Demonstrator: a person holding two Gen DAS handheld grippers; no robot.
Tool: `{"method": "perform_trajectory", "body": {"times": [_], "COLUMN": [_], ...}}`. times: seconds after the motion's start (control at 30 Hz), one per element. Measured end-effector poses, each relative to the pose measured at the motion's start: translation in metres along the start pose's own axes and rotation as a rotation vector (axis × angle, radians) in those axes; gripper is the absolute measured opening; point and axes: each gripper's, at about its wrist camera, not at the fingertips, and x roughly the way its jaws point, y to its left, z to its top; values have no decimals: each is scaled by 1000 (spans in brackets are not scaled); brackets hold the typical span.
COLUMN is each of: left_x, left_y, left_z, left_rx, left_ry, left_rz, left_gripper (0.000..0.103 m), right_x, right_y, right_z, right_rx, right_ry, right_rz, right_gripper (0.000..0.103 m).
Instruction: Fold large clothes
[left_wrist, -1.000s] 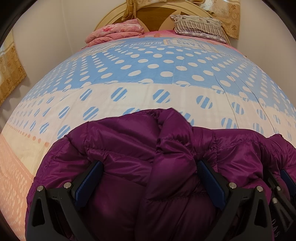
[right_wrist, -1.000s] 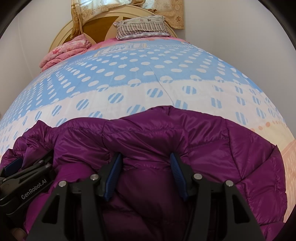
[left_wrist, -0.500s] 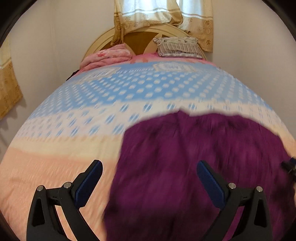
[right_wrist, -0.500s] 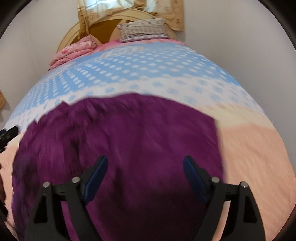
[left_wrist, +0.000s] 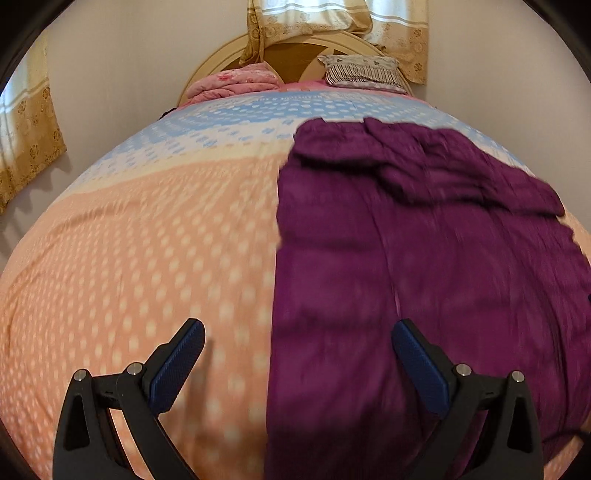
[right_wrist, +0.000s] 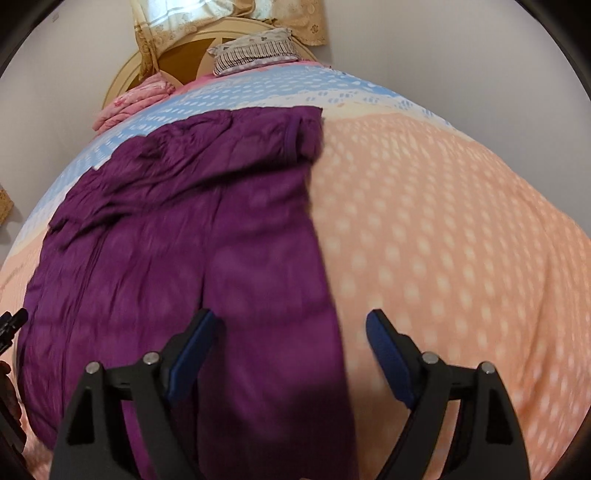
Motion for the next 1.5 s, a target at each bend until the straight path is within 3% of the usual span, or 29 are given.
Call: {"method": "perform_trajectory", "body": {"times": [0.27,0.43,0.53,0.7,0.77,0.8,0.83,0.87,0.9,0.97,1.1,1.3,1.5], "left_x": [-24,-33,-37,-45,-48,-50,-54,-57,-58,-66,-89,-148,-216], "left_y": [-1,-11,-9,-9,-10,-11,-10,-11,-13,-14,-3,24,48], "left_z": [-39,-50,-52,-58,-59,-59,-60,-60,-59,-58,-45,-15,5], "left_rx": [-64,-30,-34,-24,-15,-5,2,13,22,41,45,18,-8], "left_ry": [19,21,22,21,21,20,20,25,30,12,-63,-216,-354], "left_rz": [-88,-112,-121,-139,-141,-142,-152,-190,-211,-209,-236,-293,-319], "left_gripper": [102,101,94,83,73,61,54,28,15,7,4,4,3], "right_x": [-23,-34,-32,-24,-21,-21,-24,-28,-31,-39,-67,-150,-218], "right_y": [-6,-4,-7,-14,-17,-16,-14,-12,-9,-6,-9,-12,7], "right_z": [-44,-68,-75,-83,-87,-87,-87,-87,-86,-85,-78,-57,-41], "right_rx": [23,2,9,42,63,60,46,27,16,0,6,-1,-52], "right_ry": [55,84,125,172,194,200,193,184,178,163,81,-151,-320], "right_rz": [56,42,61,109,151,174,185,182,181,199,252,356,417], "right_gripper": [84,71,59,53,41,25,16,13,11,9,8,7,7]}}
